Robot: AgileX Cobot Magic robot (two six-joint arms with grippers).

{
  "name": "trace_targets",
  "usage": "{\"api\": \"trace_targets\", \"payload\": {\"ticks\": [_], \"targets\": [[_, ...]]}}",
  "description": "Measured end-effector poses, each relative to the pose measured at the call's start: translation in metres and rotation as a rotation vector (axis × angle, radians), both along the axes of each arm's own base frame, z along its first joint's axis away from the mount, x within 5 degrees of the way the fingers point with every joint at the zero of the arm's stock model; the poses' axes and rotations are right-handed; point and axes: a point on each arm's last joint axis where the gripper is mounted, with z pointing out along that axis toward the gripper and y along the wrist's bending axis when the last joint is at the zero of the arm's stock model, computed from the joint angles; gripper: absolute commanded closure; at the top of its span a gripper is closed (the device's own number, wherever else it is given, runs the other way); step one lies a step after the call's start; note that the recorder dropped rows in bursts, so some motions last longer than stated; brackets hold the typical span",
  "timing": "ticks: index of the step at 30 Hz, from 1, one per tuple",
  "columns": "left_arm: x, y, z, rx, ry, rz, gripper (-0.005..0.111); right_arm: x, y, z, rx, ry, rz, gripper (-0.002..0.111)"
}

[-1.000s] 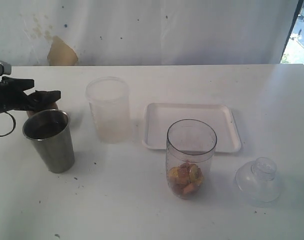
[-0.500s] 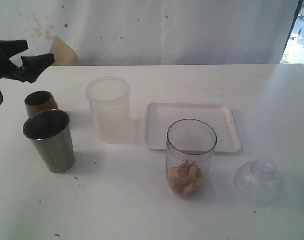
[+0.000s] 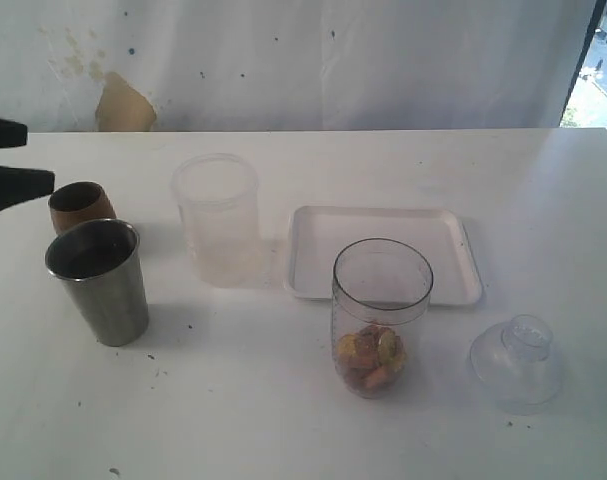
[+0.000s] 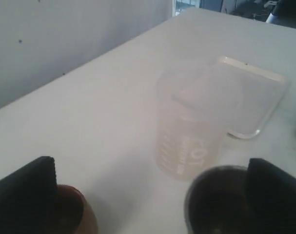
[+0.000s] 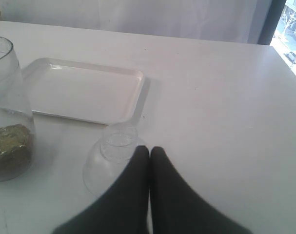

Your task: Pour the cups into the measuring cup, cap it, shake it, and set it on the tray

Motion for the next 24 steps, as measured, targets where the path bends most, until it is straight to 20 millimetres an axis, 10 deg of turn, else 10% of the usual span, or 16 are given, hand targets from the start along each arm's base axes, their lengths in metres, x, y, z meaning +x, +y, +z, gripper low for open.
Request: {"api": "trace_targets", "payload": {"ticks": [24], "targets": [[-0.074,-0.032,-0.049,-0.024,0.033,-0.045,0.002,0.000,0.000,0.000,0.000,0.000,0.000,0.108]]}}
